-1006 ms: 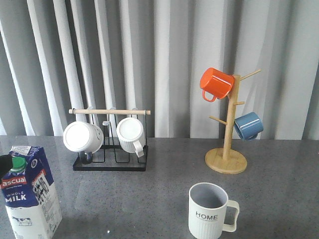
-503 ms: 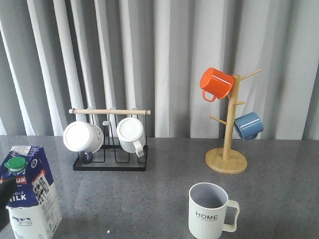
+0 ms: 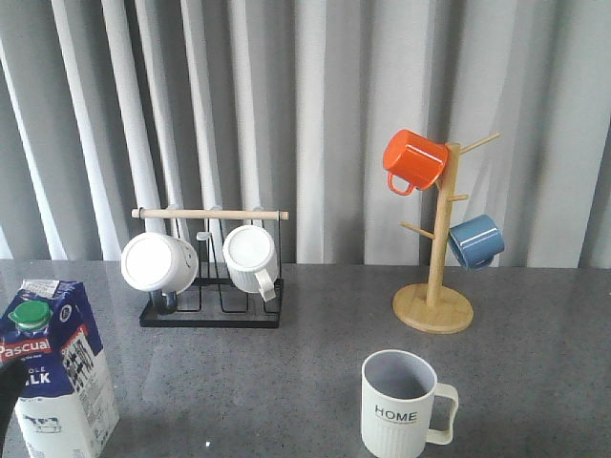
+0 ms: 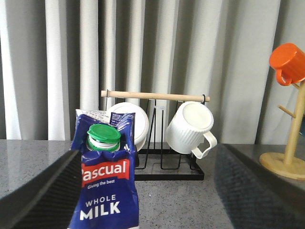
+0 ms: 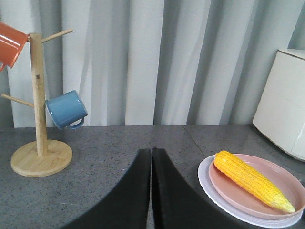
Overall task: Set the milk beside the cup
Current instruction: 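Close the left gripper on the milk carton and lift it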
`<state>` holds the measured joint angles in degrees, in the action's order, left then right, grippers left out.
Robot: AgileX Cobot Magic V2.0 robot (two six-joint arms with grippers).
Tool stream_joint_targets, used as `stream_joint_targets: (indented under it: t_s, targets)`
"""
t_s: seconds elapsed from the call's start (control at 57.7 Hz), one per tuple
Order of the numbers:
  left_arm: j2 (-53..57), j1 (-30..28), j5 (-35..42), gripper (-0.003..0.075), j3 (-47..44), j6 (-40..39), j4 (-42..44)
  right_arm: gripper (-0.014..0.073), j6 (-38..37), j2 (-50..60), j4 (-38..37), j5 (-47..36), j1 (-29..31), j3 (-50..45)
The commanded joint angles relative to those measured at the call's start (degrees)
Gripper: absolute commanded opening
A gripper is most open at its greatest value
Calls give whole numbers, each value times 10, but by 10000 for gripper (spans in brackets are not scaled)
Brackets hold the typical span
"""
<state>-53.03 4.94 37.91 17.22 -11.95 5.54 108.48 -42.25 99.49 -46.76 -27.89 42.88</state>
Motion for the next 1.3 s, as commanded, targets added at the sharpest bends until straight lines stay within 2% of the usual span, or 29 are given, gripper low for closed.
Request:
stream_joint_targets:
  t_s: [0.0, 0.295, 0.572, 0.867, 1.283]
  targets:
    - [6, 3, 43, 543, 15, 6, -33, -4, 1, 3, -33, 10, 2, 19]
    - [-22, 3, 3, 544, 18, 8, -48, -4, 1, 3, -33, 10, 2, 19]
    - [-76, 3, -89, 545, 93, 39, -44, -4, 1, 3, -33, 10, 2, 19]
    - [-144, 3, -68, 548, 130, 47, -45, -4, 1, 3, -33, 10, 2, 19]
    - [-217, 3, 27, 566, 135, 48, -78, -4, 1, 3, -34, 11, 2, 19]
